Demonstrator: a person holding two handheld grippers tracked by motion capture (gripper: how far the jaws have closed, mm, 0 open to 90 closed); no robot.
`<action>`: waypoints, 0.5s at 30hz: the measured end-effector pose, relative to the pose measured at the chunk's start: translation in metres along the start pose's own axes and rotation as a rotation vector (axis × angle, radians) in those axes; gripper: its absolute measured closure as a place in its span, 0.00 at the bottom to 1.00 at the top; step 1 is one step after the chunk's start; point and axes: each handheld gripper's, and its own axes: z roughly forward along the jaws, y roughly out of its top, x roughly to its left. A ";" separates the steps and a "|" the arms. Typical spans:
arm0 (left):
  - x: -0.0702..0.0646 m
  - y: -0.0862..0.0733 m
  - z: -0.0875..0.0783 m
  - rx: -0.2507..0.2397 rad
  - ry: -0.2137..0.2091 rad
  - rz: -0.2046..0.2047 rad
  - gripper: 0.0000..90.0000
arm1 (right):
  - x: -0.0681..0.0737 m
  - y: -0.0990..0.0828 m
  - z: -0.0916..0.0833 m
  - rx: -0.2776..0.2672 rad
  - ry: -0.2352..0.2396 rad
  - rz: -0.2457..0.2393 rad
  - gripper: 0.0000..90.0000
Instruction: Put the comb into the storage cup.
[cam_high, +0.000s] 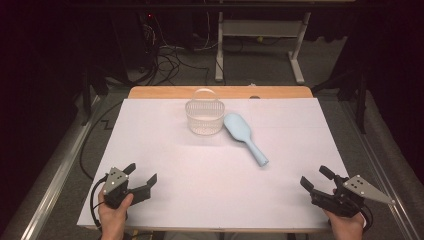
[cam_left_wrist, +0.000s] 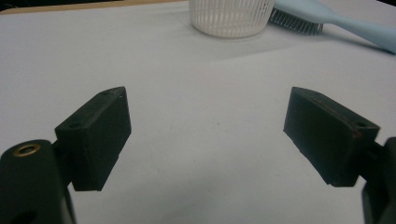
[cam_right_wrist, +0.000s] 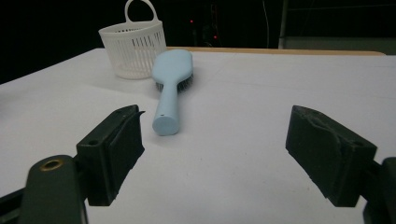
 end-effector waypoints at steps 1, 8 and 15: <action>0.000 0.000 0.000 0.000 0.000 0.001 0.17 | 0.000 0.000 0.000 -0.001 0.000 0.001 0.21; 0.000 0.000 0.001 -0.002 -0.001 0.002 0.17 | 0.002 0.001 0.003 -0.001 0.004 0.000 0.21; 0.001 0.001 0.001 -0.004 0.001 0.000 0.17 | 0.001 0.003 0.005 -0.013 0.020 0.033 0.21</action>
